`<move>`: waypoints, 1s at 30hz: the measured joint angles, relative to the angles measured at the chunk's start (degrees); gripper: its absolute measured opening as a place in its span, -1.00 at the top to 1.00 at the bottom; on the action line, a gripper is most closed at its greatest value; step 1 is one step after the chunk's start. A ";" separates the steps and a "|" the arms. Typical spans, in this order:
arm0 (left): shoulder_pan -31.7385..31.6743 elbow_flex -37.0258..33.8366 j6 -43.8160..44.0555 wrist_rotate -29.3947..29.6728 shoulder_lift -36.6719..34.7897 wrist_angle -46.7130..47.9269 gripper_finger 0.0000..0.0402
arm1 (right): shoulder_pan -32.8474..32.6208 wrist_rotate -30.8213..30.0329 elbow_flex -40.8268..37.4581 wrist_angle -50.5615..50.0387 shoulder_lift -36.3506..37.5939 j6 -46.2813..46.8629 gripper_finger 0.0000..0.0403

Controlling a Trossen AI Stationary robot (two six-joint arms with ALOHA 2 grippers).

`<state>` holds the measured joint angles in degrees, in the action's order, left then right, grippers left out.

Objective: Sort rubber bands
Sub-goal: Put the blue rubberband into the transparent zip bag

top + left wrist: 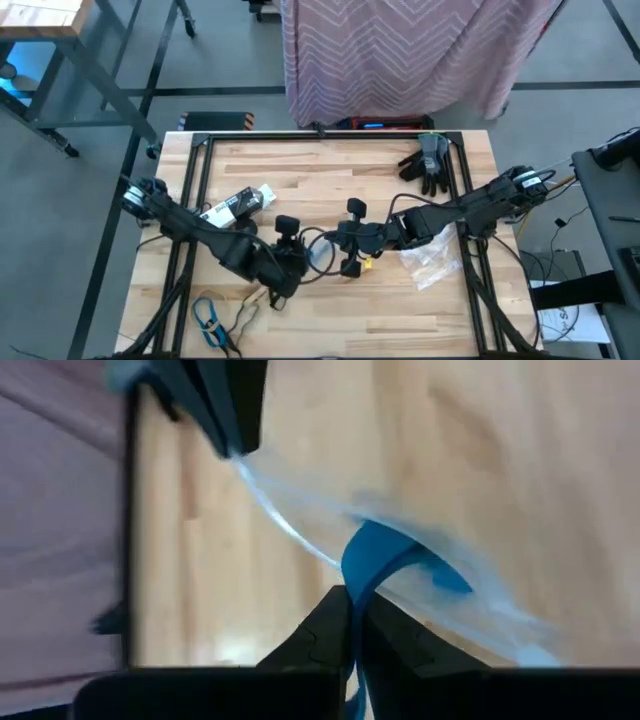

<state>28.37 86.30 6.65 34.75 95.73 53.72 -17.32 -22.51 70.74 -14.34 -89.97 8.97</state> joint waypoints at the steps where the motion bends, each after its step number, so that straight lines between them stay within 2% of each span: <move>1: -0.30 0.02 0.66 -1.40 -0.13 -0.91 0.96 | 0.00 0.00 0.00 0.02 0.00 0.02 1.00; 12: -2.78 0.02 7.38 -11.71 -0.32 -2.96 0.74 | 0.00 -0.02 0.00 0.06 0.00 0.89 1.00; 18: -2.75 0.02 8.06 -11.72 -0.87 -2.71 0.69 | -0.02 0.00 0.00 0.06 0.00 2.14 1.00; 23: -2.76 0.02 6.43 -11.16 -1.01 -2.36 0.61 | 0.11 -0.08 0.00 0.04 0.00 9.95 1.00; 30: -2.76 0.02 7.15 -6.85 -1.07 2.53 0.52 | 0.11 -0.02 0.00 -0.38 -0.02 15.88 1.00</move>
<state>25.61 86.32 13.80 27.90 94.65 56.25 -17.21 -22.53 70.74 -14.72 -90.00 24.85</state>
